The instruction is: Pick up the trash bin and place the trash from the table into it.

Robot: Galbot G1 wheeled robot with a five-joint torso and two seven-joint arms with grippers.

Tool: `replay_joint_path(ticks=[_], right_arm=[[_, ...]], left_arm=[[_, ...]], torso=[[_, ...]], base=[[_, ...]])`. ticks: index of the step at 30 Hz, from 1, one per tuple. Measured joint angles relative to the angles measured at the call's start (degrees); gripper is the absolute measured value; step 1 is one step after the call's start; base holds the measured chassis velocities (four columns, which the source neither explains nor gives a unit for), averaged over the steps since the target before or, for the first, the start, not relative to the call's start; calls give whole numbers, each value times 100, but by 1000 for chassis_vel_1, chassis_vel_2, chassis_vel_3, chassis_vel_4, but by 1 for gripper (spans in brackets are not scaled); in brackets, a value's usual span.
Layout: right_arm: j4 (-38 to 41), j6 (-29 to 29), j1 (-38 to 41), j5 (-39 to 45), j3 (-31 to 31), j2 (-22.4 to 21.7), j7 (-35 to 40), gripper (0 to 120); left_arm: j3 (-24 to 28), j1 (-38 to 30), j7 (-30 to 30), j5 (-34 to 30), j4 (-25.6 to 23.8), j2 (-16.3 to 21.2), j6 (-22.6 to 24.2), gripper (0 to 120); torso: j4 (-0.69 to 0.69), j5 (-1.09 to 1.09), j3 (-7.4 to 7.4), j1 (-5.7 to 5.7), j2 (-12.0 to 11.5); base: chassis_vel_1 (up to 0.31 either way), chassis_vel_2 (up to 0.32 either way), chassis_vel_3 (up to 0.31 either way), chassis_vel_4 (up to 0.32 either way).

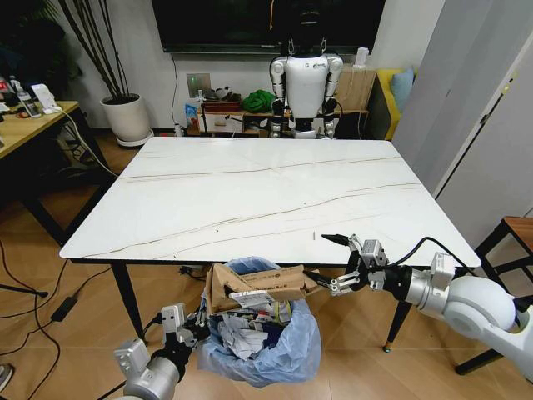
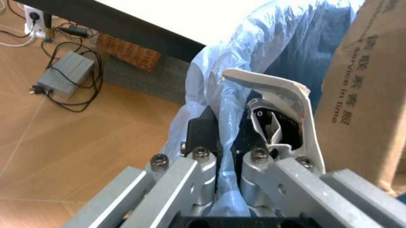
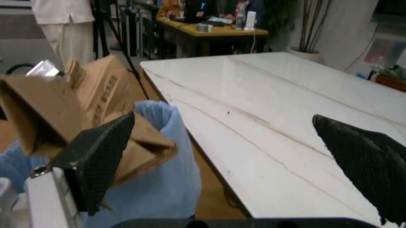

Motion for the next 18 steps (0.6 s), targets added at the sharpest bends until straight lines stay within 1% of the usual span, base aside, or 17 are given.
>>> replay_joint_path(ticks=[3, 5, 7, 8, 9, 11, 12, 13, 14, 15, 18], right_arm=[[12, 0, 12, 105, 148, -8, 12, 100], [13, -4, -31, 227, 443, -1, 60, 100], [-66, -24, -182, 335, 895, 140, 133, 100], [-66, -24, -182, 335, 895, 140, 133, 100], [-130, -43, -293, 366, 1130, 247, 176, 100], [-360, -75, -723, 394, 1851, 551, 316, 100], [-418, -87, -844, 391, 2014, 630, 359, 100], [-588, -117, -1214, 353, 2452, 865, 515, 100], [-633, -123, -1325, 340, 2577, 937, 549, 100], [-633, -123, -1325, 340, 2577, 937, 549, 100], [-789, -173, -2085, 212, 3553, 1616, 812, 100]], left_arm=[[3, 2, 0, 12, 26, 1, 0, 0], [4, 15, 2, 30, 35, 9, 0, 0], [2, 33, 6, 38, 32, 12, 0, 0], [2, 33, 6, 38, 32, 12, 0, 0], [-3, 43, 8, 42, 28, 13, 0, 0], [-36, 73, 16, 54, 11, 15, 0, 0], [-46, 83, 20, 64, 5, 15, -1, 0], [-65, 101, 36, 95, -7, 21, -8, 0], [-68, 103, 38, 100, -11, 24, -9, 0], [-68, 103, 38, 100, -11, 24, -9, 0], [-85, 110, 59, 170, -34, 28, -19, 0]], torso=[[0, 0, 0, 0, 0], [1, -2, 0, 0, 0], [1, -3, 0, 0, 0], [1, -3, 0, 0, 0], [1, -1, 0, 0, 0], [2, 1, 0, 0, 0], [2, -1, 0, 0, 0], [2, 1, 0, 0, 0], [2, 2, 0, 0, 0], [2, 2, 0, 0, 0], [-2, 1, 0, 0, 0]], base=[[0, 0, 0, 0], [0, 0, 0, 0], [0, 0, 0, 0], [0, 0, 0, 0], [0, 0, 0, 0], [0, 0, 0, 0], [0, 0, 0, 0], [0, 0, 0, 0], [0, 0, 0, 0], [0, 0, 0, 0], [0, 0, 0, 0]])
